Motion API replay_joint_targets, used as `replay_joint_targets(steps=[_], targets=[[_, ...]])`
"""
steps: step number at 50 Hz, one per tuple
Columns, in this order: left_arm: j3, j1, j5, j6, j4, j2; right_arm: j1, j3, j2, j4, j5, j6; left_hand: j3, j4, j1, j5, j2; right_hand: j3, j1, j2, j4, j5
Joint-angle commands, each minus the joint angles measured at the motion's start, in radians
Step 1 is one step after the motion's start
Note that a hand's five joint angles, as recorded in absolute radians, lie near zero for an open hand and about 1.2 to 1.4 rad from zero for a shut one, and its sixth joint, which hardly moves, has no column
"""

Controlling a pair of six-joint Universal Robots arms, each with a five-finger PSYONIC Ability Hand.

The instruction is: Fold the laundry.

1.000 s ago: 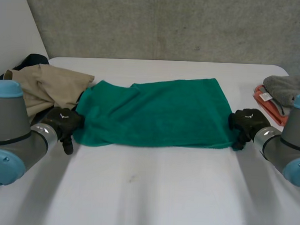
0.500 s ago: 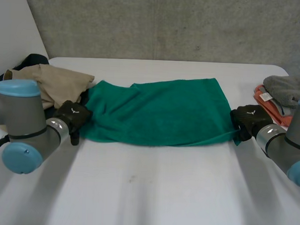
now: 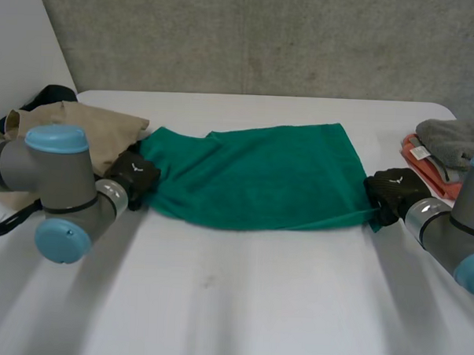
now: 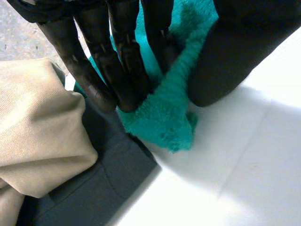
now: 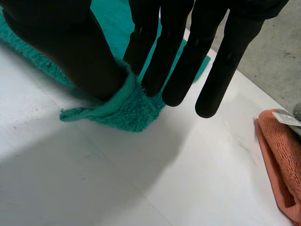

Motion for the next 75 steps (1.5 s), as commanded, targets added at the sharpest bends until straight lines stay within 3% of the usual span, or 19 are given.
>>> replay_joint_targets(steps=[1,5,9,15,17,25,33,37,40,45,48,53,62,75], targets=[[0.016,0.007,-0.022,0.042,-0.014,0.021,-0.015,-0.01,-0.013,0.042,-0.005,-0.043,0.3,0.292,0.272,0.299,0.287,0.216,0.266,0.223,0.205,0.232],[-0.073,-0.016,-0.053,0.042,-0.087,0.153,-0.025,-0.005,-0.085,0.175,-0.028,-0.187,0.3,0.292,0.272,0.299,0.287,0.216,0.266,0.223,0.205,0.232],[-0.223,-0.063,-0.111,0.042,-0.249,0.32,-0.082,0.024,-0.211,0.452,-0.025,-0.46,0.3,0.292,0.272,0.299,0.287,0.216,0.266,0.223,0.205,0.232],[-0.388,-0.073,-0.194,0.034,-0.498,0.417,-0.168,0.1,-0.301,0.873,0.027,-0.822,0.3,0.292,0.272,0.299,0.287,0.216,0.266,0.223,0.205,0.232],[-0.407,-0.073,-0.178,0.034,-0.528,0.431,-0.171,0.11,-0.303,0.886,0.029,-0.855,0.3,0.292,0.272,0.299,0.287,0.216,0.266,0.223,0.205,0.232],[-0.271,-0.08,-0.121,0.016,-0.497,0.446,-0.125,0.064,-0.25,0.742,0.031,-0.758,0.3,0.292,0.272,0.299,0.287,0.216,0.266,0.223,0.205,0.232],[0.066,-0.071,-0.108,0.026,-0.31,0.319,-0.087,-0.237,-0.147,0.578,0.041,-0.595,0.3,0.292,0.272,0.299,0.287,0.216,0.266,0.223,0.205,0.232],[0.315,-0.068,-0.061,0.011,-0.128,0.261,-0.07,-0.454,-0.128,0.345,0.046,-0.351,0.3,0.292,0.272,0.299,0.287,0.216,0.266,0.223,0.205,0.232],[0.413,-0.062,-0.056,-0.019,-0.001,0.244,-0.068,-0.513,-0.133,0.184,0.058,-0.208,0.3,0.292,0.272,0.299,0.287,0.216,0.266,0.223,0.205,0.232],[0.524,-0.048,-0.094,-0.195,0.23,0.241,-0.076,-0.532,-0.193,-0.144,0.121,0.045,0.3,0.292,0.272,0.299,0.287,0.216,0.266,0.223,0.205,0.232],[0.542,-0.042,-0.102,-0.274,0.268,0.236,-0.078,-0.532,-0.199,-0.227,0.136,0.073,0.3,0.292,0.272,0.299,0.287,0.216,0.266,0.223,0.205,0.232],[0.535,-0.036,-0.079,-0.351,0.221,0.221,-0.076,-0.539,-0.196,-0.16,0.095,0.061,0.3,0.292,0.272,0.299,0.287,0.216,0.266,0.223,0.205,0.232],[0.372,-0.033,-0.055,-0.346,0.199,0.202,-0.067,-0.457,-0.147,0.01,0.005,0.021,0.3,0.292,0.272,0.299,0.287,0.216,0.266,0.223,0.205,0.232],[-0.01,-0.07,-0.022,-0.207,0.106,0.141,-0.117,-0.159,-0.044,0.202,-0.043,-0.221,0.3,0.292,0.272,0.299,0.287,0.216,0.266,0.223,0.205,0.232]])
